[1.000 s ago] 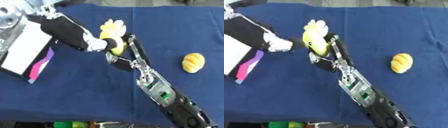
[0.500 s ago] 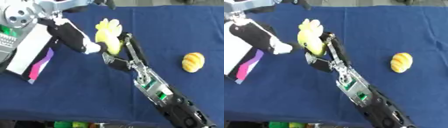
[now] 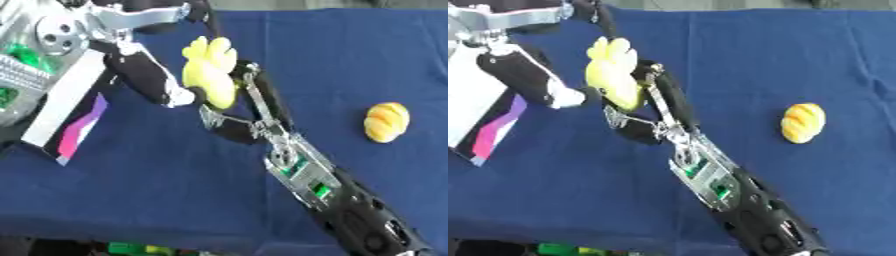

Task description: Pick up the objects with one hand, pass them to the other hand, and then place them into the box on the other side of the table.

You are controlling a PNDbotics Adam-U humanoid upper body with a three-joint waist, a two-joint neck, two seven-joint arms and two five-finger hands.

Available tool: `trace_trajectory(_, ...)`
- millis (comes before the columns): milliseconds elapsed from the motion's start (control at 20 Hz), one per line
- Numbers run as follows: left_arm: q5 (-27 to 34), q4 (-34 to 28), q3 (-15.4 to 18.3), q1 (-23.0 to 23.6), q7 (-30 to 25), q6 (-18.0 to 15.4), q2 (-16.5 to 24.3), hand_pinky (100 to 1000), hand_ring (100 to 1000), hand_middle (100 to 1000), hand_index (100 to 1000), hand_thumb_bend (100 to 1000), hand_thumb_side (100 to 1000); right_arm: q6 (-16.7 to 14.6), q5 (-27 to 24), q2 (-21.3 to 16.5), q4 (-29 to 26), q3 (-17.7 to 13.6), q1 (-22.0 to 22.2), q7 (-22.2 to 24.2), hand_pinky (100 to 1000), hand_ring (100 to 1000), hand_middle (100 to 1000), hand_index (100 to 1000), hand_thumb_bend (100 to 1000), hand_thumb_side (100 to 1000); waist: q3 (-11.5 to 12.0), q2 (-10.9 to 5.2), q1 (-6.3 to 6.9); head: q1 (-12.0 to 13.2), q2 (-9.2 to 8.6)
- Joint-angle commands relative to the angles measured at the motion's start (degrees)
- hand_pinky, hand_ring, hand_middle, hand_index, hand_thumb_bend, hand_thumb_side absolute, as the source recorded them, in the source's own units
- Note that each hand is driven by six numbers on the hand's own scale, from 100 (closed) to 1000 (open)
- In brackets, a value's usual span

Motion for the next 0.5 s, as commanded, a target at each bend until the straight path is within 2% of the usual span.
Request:
trace_trajectory(50,-0.5,1.2,0.1,-0.7,-0.6,0.0,0.2,878,873,850,854,379,370,-0.9,1.3,0.4,-1.2,0.1,-1.0,0.1,794,571,436,639,100,100,0.1,-1.02,0.2,0.0,0.49)
trace_trajectory(500,-1.9,3.3,-0.6,-0.3,-0.6,-1.0,-0.5,852,848,816,820,345,333,-1.5,1.8,0.7,-1.2,0.2,-1.3,0.0,793,569,435,637,100,100,-0.1,-0.89,0.18,-0.1,0.57)
